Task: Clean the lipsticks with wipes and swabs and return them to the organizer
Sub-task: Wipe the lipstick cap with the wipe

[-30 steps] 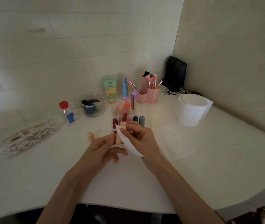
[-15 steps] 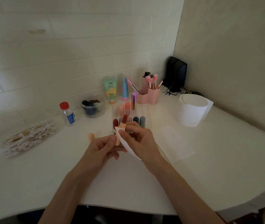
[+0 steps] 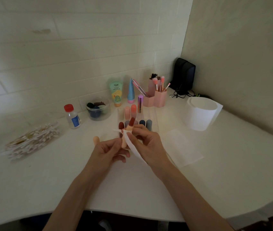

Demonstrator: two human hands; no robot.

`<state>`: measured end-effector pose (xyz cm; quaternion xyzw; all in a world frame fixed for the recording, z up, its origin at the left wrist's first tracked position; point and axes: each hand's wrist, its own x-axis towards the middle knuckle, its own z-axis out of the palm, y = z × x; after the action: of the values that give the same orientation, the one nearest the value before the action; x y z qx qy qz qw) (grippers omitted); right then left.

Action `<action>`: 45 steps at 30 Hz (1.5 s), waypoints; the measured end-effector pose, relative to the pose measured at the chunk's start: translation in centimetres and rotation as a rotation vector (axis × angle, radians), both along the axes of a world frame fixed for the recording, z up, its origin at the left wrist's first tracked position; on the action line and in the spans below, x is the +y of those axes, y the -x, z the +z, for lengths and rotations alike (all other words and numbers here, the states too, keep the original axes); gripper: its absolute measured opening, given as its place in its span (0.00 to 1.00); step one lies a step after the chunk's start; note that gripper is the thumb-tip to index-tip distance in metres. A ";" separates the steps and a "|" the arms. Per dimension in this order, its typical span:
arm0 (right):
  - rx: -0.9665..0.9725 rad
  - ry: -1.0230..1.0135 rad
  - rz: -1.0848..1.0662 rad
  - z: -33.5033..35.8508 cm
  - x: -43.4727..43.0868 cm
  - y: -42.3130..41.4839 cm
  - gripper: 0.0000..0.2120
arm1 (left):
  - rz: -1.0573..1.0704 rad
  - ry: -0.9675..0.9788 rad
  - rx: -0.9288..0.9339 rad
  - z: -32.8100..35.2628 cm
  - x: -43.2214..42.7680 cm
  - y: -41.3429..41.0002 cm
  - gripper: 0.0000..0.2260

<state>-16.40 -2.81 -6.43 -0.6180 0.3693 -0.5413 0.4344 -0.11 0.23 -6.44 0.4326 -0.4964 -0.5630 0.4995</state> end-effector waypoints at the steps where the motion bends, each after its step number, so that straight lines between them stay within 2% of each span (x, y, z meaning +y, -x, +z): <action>1: 0.003 0.001 -0.008 0.0 0.1 -0.1 0.10 | 0.029 0.016 -0.024 0.0 0.0 0.0 0.15; 6: 0.100 0.018 -0.052 -0.1 0.2 -0.6 0.13 | 0.169 0.083 -0.061 0.1 0.0 0.2 0.05; 8: 0.113 -0.012 -0.047 0.0 0.1 -0.5 0.16 | 0.134 0.084 -0.093 0.1 -0.1 0.3 0.06; 12: -0.013 -0.106 0.046 0.3 0.4 -0.3 0.13 | -0.005 -0.006 -0.038 -0.1 0.0 0.3 0.15; 20: 0.061 -0.091 -0.031 0.2 0.5 -0.7 0.10 | 0.150 0.111 -0.116 -0.3 -0.3 0.1 0.06; 23: 0.021 -0.086 -0.005 0.3 0.5 -0.5 0.08 | 0.085 0.089 -0.088 -0.4 -0.2 0.1 0.09; 26: -0.031 -0.114 0.018 0.4 0.4 -0.1 0.11 | 0.038 0.049 -0.038 -0.4 -0.2 0.0 0.14; 30: -0.033 -0.130 -0.009 0.2 0.6 -0.2 0.10 | 0.118 0.165 -0.121 -0.7 -0.3 -0.1 0.08; 35: -0.088 -0.184 -0.053 0.0 0.7 -0.3 0.12 | 0.160 0.223 -0.200 -1.0 -0.4 0.3 0.08; 39: -0.078 -0.176 -0.098 0.5 0.7 0.5 0.12 | 0.183 0.241 -0.282 -1.0 -0.4 0.2 0.09; 42: -0.162 -0.233 -0.162 1.2 0.7 1.9 0.15 | 0.234 0.200 -0.346 -1.1 -0.3 -0.3 0.09; 45: -0.215 -0.251 -0.212 1.4 0.4 3.3 0.11 | 0.241 0.204 -0.444 -1.5 -0.5 -0.7 0.10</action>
<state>-19.69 -2.40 -5.07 -0.4552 0.4483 -0.5965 0.4858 0.61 -0.29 -7.90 0.5487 -0.5930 -0.3380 0.4828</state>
